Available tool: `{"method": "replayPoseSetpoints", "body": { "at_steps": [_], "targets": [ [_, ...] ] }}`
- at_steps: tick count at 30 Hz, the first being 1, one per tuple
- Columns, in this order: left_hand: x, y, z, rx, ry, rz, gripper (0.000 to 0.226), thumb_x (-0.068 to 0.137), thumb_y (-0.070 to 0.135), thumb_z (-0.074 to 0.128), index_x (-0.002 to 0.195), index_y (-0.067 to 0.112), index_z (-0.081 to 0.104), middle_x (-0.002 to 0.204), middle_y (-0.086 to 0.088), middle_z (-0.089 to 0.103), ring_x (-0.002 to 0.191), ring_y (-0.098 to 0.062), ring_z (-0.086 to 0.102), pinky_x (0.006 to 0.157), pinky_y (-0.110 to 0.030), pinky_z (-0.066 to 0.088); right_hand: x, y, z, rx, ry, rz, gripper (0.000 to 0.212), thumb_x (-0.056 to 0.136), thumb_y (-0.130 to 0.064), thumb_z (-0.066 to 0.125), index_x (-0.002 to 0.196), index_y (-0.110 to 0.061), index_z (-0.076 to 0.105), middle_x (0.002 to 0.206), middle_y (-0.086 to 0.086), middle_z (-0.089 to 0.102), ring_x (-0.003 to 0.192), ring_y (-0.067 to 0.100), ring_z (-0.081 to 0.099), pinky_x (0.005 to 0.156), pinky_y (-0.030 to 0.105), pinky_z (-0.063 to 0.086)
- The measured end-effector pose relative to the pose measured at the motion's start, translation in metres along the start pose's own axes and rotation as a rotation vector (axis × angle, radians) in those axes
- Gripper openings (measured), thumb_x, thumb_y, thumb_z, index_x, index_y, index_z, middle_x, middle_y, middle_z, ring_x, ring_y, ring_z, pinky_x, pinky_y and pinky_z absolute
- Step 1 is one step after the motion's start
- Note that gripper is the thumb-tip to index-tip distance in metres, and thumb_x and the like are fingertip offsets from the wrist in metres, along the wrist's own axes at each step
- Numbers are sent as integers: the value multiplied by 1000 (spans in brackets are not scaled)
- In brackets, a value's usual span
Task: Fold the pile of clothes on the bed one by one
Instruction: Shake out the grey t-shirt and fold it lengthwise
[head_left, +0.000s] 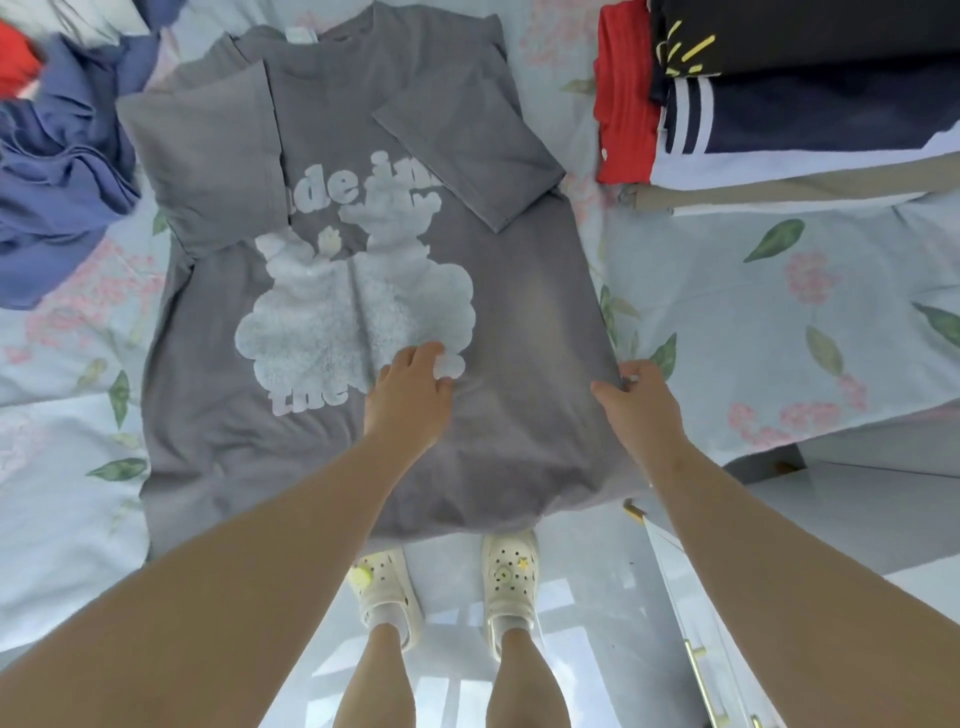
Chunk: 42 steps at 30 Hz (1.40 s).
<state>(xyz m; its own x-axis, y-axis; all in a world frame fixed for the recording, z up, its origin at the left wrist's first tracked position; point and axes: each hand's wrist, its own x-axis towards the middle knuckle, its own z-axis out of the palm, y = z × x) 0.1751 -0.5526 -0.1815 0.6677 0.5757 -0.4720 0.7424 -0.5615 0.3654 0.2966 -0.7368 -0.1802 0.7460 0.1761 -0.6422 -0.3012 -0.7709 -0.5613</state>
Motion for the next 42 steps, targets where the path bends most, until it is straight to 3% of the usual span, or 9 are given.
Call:
{"method": "replayPoseSetpoints", "body": {
  "at_steps": [6,9,12,17,22,32,36,39,42],
  "targets": [
    [64,36,-22,-1,-12,46,42,99,16,37,140,22,37,140,-5,41,122,-27,42,97,-39,39,54,-48,13,102,-57,-37,45,91,-23,54,131,-9,41,108,6,53,94,24,52,78,31,41],
    [99,50,-34,-98,57,100,39,99,12,35,134,23,45,127,-5,52,106,-22,52,84,-29,40,77,-62,19,252,-105,47,45,91,-15,54,133,-8,39,116,9,53,99,27,54,82,35,47],
    [139,72,-48,-176,129,192,37,98,11,35,129,21,53,118,-6,59,98,-23,57,84,-35,47,92,-64,21,349,-178,164,42,88,-6,55,128,-9,40,115,14,56,101,34,58,86,45,52],
    [207,113,-57,-56,90,374,40,98,11,35,136,19,45,121,-14,49,105,-29,52,89,-34,41,99,-61,23,371,-212,271,43,89,-8,59,122,-15,33,112,8,50,95,26,55,66,32,50],
    [258,129,-61,-22,3,315,43,100,31,38,142,28,34,128,-11,39,102,-30,53,83,-37,46,107,-66,32,253,-166,314,60,80,-22,68,129,-19,33,125,8,48,110,31,52,95,48,48],
    [338,142,-82,-129,157,156,50,96,33,41,144,26,29,148,-11,19,124,-40,37,102,-41,33,117,-76,34,142,-173,417,49,78,-23,70,113,-19,36,125,10,44,111,31,48,96,45,45],
    [366,143,-95,-261,125,98,58,98,25,41,149,15,18,153,-11,19,126,-30,41,103,-34,37,122,-78,34,79,-191,456,55,80,-23,68,123,-16,33,131,13,39,115,34,45,100,46,42],
    [388,140,-104,-467,117,-12,30,97,24,46,124,13,54,115,-6,57,99,-20,57,91,-33,51,124,-81,34,65,-210,474,58,82,-24,67,126,-15,31,134,16,35,115,34,45,100,44,42],
    [390,143,-110,-792,71,-106,20,98,16,45,115,14,55,84,5,49,74,-11,53,58,-19,52,125,-80,33,56,-231,486,59,83,-25,66,129,-16,29,135,15,33,114,33,44,95,39,41]
  ]
}}
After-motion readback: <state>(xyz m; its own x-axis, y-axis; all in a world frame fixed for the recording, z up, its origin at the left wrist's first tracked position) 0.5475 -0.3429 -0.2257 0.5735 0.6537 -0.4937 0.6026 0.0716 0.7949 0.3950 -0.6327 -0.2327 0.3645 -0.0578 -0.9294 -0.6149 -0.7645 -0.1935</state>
